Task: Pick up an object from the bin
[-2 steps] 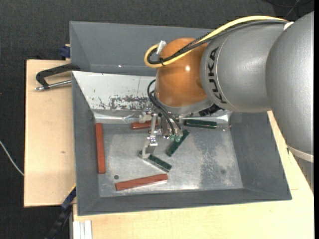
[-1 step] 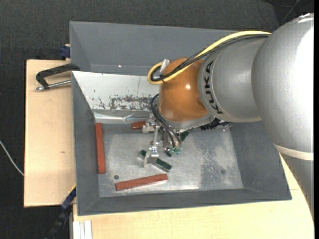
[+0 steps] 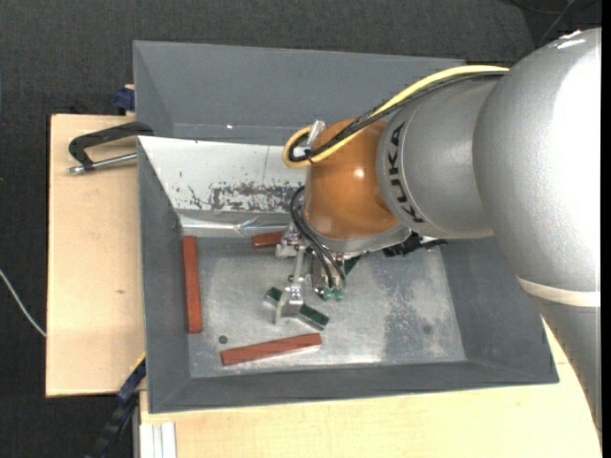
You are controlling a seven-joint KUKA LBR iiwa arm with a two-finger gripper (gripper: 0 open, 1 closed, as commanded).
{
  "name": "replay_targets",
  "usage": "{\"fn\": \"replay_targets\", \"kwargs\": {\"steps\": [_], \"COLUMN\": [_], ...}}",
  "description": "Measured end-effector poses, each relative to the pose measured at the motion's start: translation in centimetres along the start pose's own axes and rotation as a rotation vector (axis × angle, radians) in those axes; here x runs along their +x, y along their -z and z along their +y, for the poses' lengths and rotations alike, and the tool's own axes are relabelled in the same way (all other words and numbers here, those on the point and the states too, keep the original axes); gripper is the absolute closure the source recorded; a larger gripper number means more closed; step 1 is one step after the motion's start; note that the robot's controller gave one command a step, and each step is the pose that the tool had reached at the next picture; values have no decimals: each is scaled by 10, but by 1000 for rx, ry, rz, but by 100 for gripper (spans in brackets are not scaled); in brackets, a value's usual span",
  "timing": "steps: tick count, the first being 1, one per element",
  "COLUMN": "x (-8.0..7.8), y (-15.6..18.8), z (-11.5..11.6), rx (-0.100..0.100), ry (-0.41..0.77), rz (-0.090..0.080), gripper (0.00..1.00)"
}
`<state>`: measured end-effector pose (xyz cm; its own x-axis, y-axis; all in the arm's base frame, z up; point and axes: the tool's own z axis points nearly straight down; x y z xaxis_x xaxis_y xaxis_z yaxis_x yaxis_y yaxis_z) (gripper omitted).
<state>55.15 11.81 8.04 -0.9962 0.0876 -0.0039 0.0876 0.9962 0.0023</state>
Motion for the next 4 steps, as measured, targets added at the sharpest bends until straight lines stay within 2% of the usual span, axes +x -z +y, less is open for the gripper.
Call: {"fn": "replay_targets", "kwargs": {"steps": [1,2,3,4], "x": [9,6,8,8], "y": [21,-7,-4,-3], "z": [-6,-14,-11,-11], "rx": [0,0,-4,-3], "ry": [-61,-31,-158,-176], "rz": [1,2,11,11], "gripper": [0,0,100,100]}}
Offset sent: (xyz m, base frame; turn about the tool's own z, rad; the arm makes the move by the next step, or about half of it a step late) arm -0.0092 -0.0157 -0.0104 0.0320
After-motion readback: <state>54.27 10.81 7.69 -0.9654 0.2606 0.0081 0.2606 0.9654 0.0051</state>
